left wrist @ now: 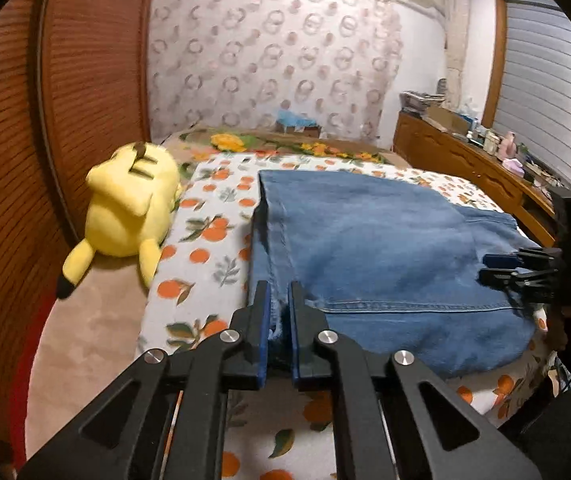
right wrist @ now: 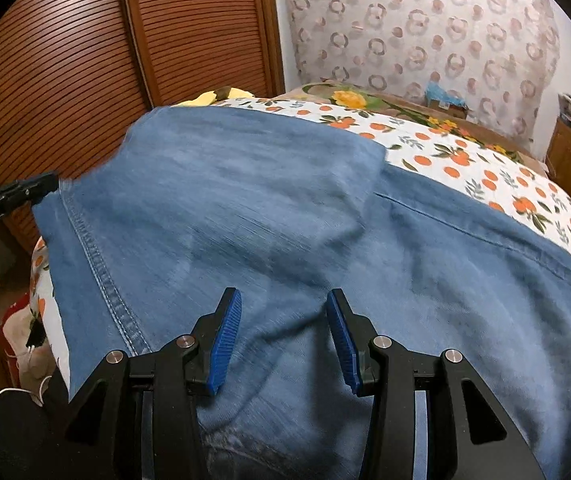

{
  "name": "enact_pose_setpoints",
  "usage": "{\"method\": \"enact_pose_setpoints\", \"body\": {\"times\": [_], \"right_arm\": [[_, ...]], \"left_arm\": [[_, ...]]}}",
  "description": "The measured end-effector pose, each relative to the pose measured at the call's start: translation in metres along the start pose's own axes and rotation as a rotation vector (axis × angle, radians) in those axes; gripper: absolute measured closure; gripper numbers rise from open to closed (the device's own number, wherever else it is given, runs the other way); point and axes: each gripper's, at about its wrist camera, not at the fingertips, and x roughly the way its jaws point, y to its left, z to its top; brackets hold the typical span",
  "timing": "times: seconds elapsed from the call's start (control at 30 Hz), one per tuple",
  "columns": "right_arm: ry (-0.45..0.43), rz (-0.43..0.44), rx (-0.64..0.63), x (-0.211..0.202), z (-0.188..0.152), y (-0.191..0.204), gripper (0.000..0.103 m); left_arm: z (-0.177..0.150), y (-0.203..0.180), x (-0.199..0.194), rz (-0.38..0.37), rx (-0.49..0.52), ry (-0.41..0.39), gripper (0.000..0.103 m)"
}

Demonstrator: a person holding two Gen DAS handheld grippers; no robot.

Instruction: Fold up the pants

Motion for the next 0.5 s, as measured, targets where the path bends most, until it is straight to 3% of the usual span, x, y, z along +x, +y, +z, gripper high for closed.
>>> {"method": "enact_pose_setpoints", "body": {"times": [0.07,0.2,0.33,0.4,0.5], "right_arm": [[-0.007,0.005,0.021,-0.005,-0.004,-0.006,0.057],[-0.030,-0.015,0.049,-0.023,-0.016,-0.018,0.057],[-0.057,-0.066,0.080,-0.049,-0.035,-0.034,0.057],[-0.071,-0.100,0.110,-0.065,-0.048,-0.047,0.057],[-0.089,-0.159,0.161,-0.087,-0.068,-0.069,0.057]], "left_arm": [[-0.002,0.002,0.004,0.038,0.003,0.016,0.094],[-0.001,0.004,0.006,0.024,-0.016,0.026,0.091],[0.004,-0.008,0.000,-0.011,0.008,0.008,0.060],[0.008,-0.017,-0.003,-0.032,0.020,-0.005,0.055],[0.013,-0.034,0.001,-0.064,0.041,-0.005,0.034]]}}
